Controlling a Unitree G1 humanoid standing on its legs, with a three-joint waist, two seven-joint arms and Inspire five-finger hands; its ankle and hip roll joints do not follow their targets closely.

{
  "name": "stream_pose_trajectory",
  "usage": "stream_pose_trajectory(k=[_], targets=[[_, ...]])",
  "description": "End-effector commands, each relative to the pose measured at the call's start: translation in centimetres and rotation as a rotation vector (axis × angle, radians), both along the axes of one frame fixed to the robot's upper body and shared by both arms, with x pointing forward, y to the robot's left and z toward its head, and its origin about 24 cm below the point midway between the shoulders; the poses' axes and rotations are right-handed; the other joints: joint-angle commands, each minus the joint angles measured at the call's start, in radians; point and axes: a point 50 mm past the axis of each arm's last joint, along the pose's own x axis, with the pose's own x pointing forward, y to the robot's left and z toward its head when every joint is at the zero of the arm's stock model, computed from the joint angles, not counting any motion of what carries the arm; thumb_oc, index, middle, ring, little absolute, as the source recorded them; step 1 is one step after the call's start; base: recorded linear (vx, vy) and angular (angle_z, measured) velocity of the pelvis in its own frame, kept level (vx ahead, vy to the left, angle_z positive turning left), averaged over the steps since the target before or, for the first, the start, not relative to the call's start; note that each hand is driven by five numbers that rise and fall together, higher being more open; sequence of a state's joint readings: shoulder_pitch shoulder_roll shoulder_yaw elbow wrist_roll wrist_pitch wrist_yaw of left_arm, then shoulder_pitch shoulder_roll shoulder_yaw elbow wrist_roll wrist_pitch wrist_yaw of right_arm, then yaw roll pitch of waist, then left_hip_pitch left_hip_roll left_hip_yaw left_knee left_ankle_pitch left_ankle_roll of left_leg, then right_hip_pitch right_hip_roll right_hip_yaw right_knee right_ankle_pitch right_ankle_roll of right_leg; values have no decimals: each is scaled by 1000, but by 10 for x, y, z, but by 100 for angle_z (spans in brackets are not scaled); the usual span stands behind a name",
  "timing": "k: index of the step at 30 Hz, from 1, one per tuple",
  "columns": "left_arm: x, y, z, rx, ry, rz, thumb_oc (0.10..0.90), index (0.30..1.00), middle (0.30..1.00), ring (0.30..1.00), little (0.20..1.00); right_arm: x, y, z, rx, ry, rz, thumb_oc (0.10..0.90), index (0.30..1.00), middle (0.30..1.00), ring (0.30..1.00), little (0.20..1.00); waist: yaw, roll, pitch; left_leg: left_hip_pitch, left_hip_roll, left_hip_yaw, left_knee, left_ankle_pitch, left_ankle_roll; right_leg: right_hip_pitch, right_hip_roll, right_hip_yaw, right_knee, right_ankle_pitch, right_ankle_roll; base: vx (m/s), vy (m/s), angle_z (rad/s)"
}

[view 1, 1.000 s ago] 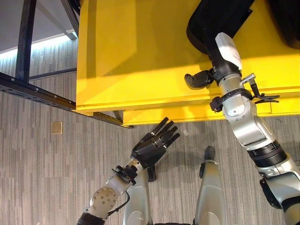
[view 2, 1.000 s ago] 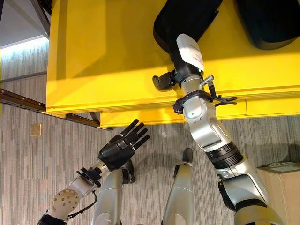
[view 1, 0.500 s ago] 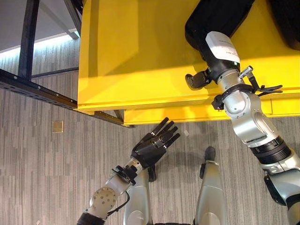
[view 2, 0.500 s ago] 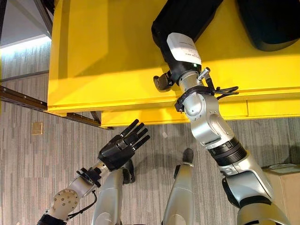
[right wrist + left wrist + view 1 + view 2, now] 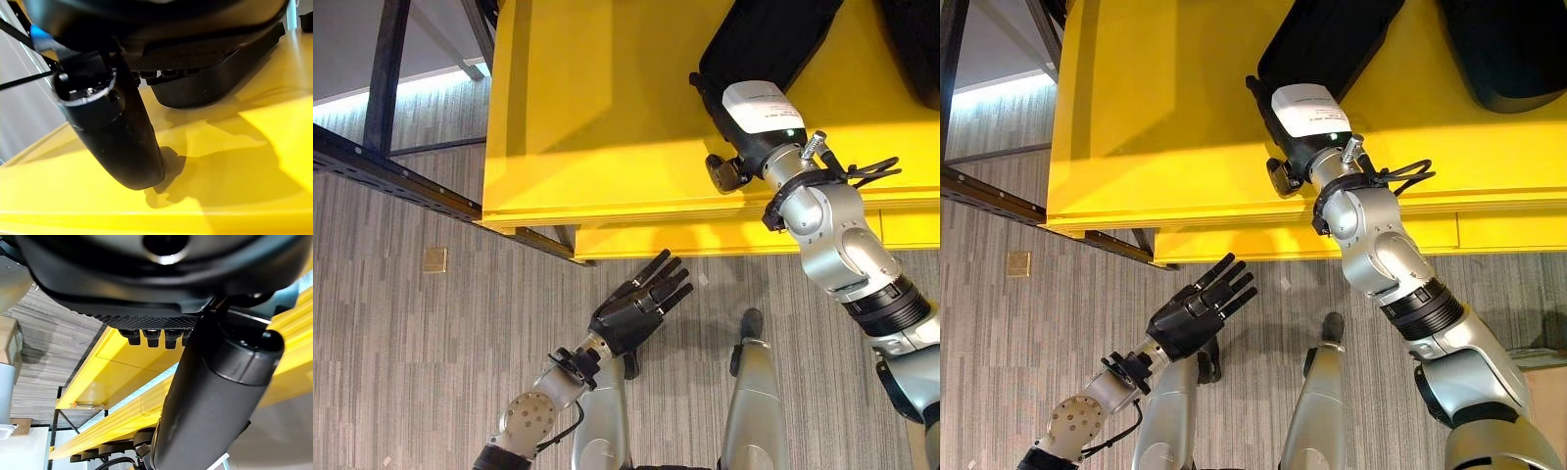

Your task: Move parts from the plastic box to the shelf.

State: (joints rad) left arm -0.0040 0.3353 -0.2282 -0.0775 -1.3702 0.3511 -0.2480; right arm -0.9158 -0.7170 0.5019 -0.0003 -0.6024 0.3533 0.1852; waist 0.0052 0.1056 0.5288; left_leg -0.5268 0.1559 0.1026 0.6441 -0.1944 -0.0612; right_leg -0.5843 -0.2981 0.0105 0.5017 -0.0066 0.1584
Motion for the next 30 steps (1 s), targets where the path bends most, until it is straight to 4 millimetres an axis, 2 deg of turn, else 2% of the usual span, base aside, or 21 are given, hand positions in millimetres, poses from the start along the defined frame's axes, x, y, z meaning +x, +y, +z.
stream_pose_trajectory(k=[1,22,28,30], targets=[[-7,1,33,-66,-167,-54,900,1000,1000,1000,1000,10,-13,10,-84,-3,-108,900,1000,1000,1000,1000,43,-17,-9,20,-68,30,-43,-34,76,47,69,-54,208,-229,-107,0,0,0],[-6,6,39,-50,-166,-44,900,1000,1000,1000,1000,-3,-5,9,-149,72,2,900,1000,1000,1000,1000,37,-32,-9,10,-60,32,-28,-39,77,44,79,-55,218,-235,-108,1,-3,1],[-6,7,40,-45,-169,-39,900,1000,1000,1000,1000,-17,4,13,-185,69,96,900,1000,1000,1000,1000,29,-37,-9,7,-58,35,-23,-41,79,40,86,-53,220,-234,-108,0,0,0],[-6,8,41,-46,-168,-31,900,1000,1000,1000,1000,-30,11,15,-183,64,174,900,1000,1000,1000,1000,21,-40,-9,13,-55,39,-23,-42,78,44,89,-50,220,-235,-108,6,6,-4]])
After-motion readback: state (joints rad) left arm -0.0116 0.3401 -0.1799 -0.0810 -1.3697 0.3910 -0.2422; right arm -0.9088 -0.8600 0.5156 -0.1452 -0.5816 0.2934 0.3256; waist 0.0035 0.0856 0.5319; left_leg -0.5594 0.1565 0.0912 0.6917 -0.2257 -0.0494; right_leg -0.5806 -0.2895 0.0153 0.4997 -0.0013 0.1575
